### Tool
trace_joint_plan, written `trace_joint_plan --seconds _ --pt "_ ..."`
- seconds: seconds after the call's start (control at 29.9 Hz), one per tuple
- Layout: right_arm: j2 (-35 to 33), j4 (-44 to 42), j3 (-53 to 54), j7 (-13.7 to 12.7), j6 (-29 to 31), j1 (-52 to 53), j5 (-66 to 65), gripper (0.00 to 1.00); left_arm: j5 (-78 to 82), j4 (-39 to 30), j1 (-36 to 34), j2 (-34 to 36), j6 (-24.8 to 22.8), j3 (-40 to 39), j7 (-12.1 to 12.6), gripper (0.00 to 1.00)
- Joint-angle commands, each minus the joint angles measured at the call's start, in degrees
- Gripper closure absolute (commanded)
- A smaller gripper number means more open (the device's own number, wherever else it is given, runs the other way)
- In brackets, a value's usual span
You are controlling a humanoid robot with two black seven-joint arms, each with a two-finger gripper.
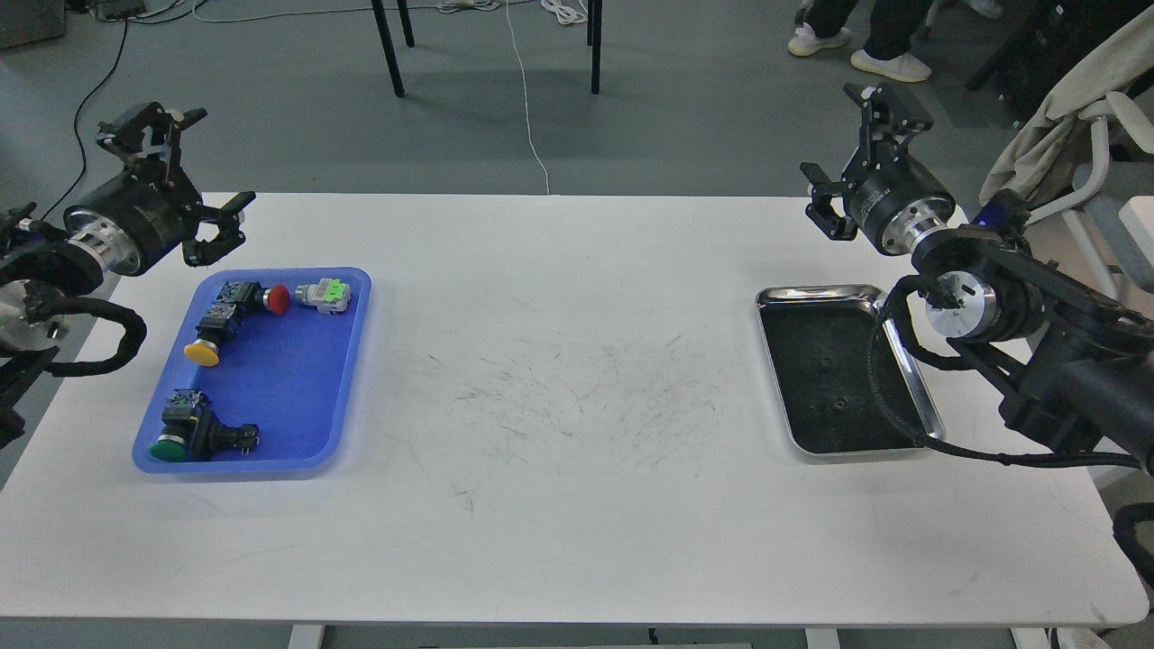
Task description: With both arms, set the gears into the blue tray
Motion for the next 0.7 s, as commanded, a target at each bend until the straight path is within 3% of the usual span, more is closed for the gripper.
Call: trace_joint_plan --seconds 0.0,0.67 --pt "0.0 0.0 0.0 0.0 0.0 -0.1 0.0 0.01 0.3 0.0 0.0 0.0 0.1 0.1 -0.3 0.01" --pt "0.0 0.0 0.0 -0.1 -0.1 -0.1 0.0 0.01 0.3 0.4 0.2 0.0 -0.4 -1.1 0.1 0.01"
